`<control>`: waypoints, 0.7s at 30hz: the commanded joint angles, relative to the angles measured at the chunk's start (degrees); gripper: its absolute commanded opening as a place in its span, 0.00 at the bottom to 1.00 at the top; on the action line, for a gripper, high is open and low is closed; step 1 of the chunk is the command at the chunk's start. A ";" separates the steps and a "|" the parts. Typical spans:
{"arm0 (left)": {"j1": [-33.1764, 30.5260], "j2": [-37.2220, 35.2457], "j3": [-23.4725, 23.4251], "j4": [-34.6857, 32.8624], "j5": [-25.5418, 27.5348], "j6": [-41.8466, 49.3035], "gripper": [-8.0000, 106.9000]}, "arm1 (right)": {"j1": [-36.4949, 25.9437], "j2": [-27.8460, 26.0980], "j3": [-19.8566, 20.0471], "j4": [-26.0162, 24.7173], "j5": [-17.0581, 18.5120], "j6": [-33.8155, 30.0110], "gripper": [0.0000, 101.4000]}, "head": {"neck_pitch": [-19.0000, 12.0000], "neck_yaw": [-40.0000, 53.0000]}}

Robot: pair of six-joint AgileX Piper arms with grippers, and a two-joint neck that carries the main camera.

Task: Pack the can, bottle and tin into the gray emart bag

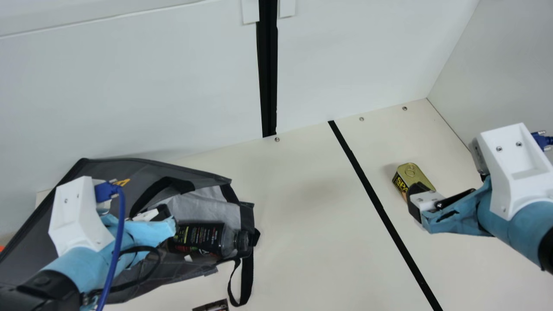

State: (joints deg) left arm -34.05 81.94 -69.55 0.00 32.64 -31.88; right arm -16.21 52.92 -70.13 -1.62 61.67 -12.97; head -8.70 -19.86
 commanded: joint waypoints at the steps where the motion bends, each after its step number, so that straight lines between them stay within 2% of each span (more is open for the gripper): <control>1: 0.00 0.00 0.00 0.00 0.00 0.00 0.16 | -0.05 0.34 0.04 -0.03 -0.29 -0.01 0.90 | -1.30 -0.14; 21: 0.00 0.00 0.00 0.00 0.00 0.00 0.16 | -2.61 5.84 0.76 0.46 -3.72 -2.15 0.90 | -1.30 -0.14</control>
State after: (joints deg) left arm -34.05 81.94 -69.55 0.00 32.64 -31.88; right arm -18.78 58.57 -69.38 -1.32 58.08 -15.05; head -8.70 -19.86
